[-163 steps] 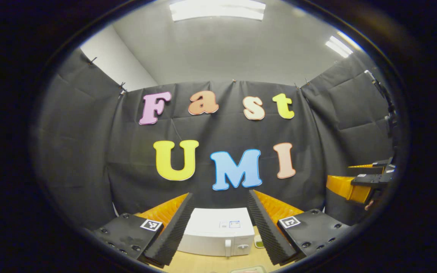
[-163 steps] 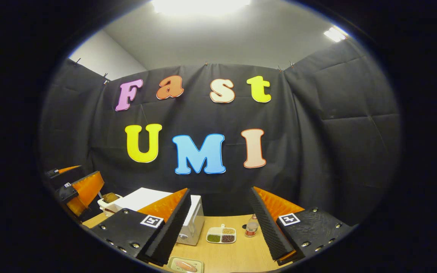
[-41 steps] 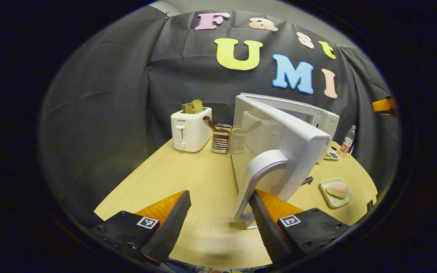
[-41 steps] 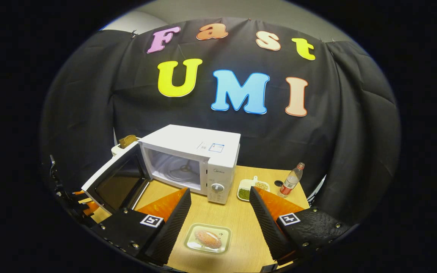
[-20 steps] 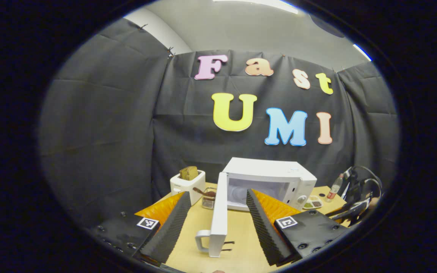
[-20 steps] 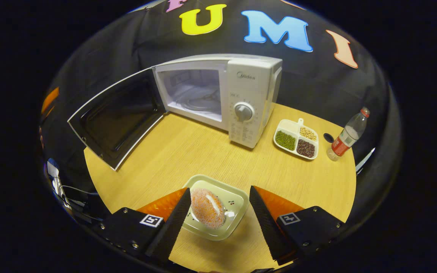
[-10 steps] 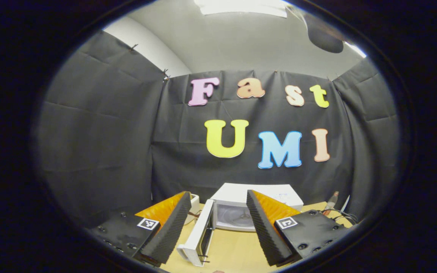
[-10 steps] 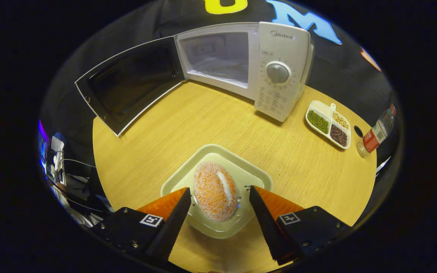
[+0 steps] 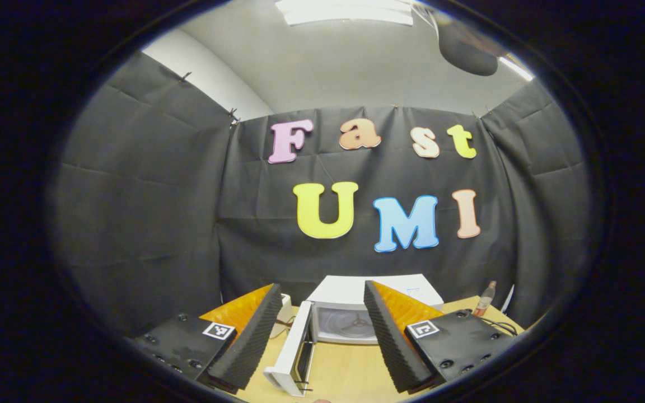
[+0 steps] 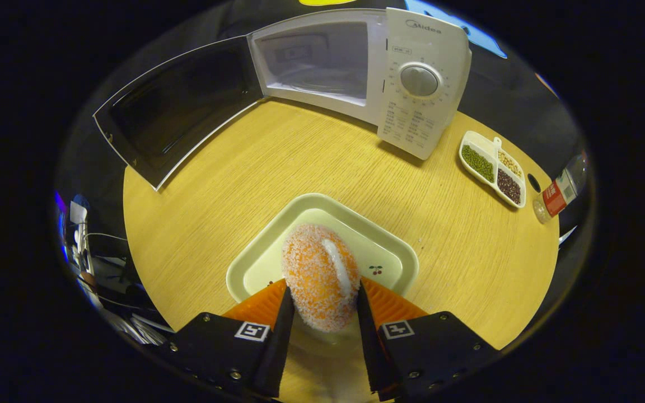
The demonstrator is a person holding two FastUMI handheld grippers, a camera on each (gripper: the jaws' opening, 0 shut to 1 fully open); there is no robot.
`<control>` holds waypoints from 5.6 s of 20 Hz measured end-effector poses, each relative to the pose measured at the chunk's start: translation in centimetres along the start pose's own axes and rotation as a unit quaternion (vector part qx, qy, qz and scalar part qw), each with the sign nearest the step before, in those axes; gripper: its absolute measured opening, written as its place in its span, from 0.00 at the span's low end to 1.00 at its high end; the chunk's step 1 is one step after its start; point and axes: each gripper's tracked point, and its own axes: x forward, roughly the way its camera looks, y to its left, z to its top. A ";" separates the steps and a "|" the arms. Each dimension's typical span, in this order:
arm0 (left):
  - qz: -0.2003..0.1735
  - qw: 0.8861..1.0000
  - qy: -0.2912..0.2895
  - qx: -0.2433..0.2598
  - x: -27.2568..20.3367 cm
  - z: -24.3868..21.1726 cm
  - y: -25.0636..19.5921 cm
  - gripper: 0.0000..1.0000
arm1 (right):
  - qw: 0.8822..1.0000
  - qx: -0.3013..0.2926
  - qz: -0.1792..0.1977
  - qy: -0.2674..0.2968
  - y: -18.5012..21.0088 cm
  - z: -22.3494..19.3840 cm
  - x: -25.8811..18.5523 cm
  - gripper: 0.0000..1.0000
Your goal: Open the microwave oven with the left hand, put the food in, and close the microwave oven.
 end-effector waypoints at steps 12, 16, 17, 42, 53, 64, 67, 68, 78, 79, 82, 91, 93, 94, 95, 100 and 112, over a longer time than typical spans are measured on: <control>-0.011 1.000 0.005 -0.006 1.0 -1.9 2.6 0.94 | 0.968 -0.169 -0.146 -0.113 1.0 12.3 -5.6 0.58; -0.005 1.000 0.001 -0.008 1.4 -1.9 3.3 0.93 | 0.936 -0.259 -0.193 -0.141 0.5 16.3 -5.9 0.58; -0.002 1.000 0.001 -0.012 1.4 -2.0 3.3 0.93 | 0.930 -0.272 -0.198 -0.145 0.7 17.2 -5.7 0.58; 0.085 0.992 0.087 -0.014 -2.7 -7.6 7.8 0.94 | 0.785 -0.504 -0.303 -0.194 -1.2 33.2 6.7 0.58; 0.095 0.989 0.117 -0.003 -3.4 -9.0 7.2 0.94 | 0.776 -0.508 -0.332 -0.174 -2.5 34.0 6.7 0.59; 0.088 0.990 0.110 -0.005 -1.8 -8.5 6.6 0.94 | 0.805 -0.485 -0.296 -0.170 -1.8 32.6 5.1 0.95; 0.076 0.992 0.104 -0.003 -1.5 -8.0 5.7 0.94 | 0.820 -0.473 -0.265 -0.183 -0.3 31.2 3.9 0.96; 0.072 0.992 0.100 -0.003 -1.2 -7.7 5.4 0.95 | 0.826 -0.468 -0.251 -0.191 0.3 30.7 3.5 0.97; 0.046 0.994 0.082 -0.048 -0.6 -8.6 6.2 0.94 | 0.873 -0.327 -0.176 -0.318 3.1 27.3 -10.1 0.98; 0.044 0.995 0.080 -0.048 -0.4 -8.8 6.3 0.94 | 0.876 -0.304 -0.168 -0.334 3.2 27.1 -11.9 0.97; 0.026 0.995 0.074 -0.060 0.2 -8.7 6.4 0.95 | 0.894 -0.218 -0.122 -0.373 3.9 26.5 -17.5 0.97; -0.038 0.996 0.058 -0.057 3.0 -8.9 6.9 0.94 | 0.859 0.027 -0.132 -0.493 0.0 27.0 -36.0 0.97; -0.052 0.996 0.053 -0.057 3.6 -9.1 6.9 0.98 | 0.846 0.043 -0.155 -0.509 -0.7 26.2 -38.8 0.97; -0.056 0.995 0.054 -0.056 3.8 -9.3 7.2 0.96 | 0.839 0.053 -0.169 -0.514 -1.2 25.7 -40.0 0.97; -0.060 0.995 0.059 -0.054 4.1 -9.9 7.6 0.94 | 0.833 0.062 -0.180 -0.519 -1.3 25.2 -40.9 0.97; -0.074 0.992 0.081 -0.061 4.6 -12.5 9.7 0.72 | 0.822 0.088 -0.214 -0.520 -1.3 22.6 -42.6 0.97; -0.071 0.973 0.215 -0.041 2.8 -26.3 13.6 0.07 | 0.823 0.113 -0.210 -0.515 -1.8 22.3 -42.8 0.97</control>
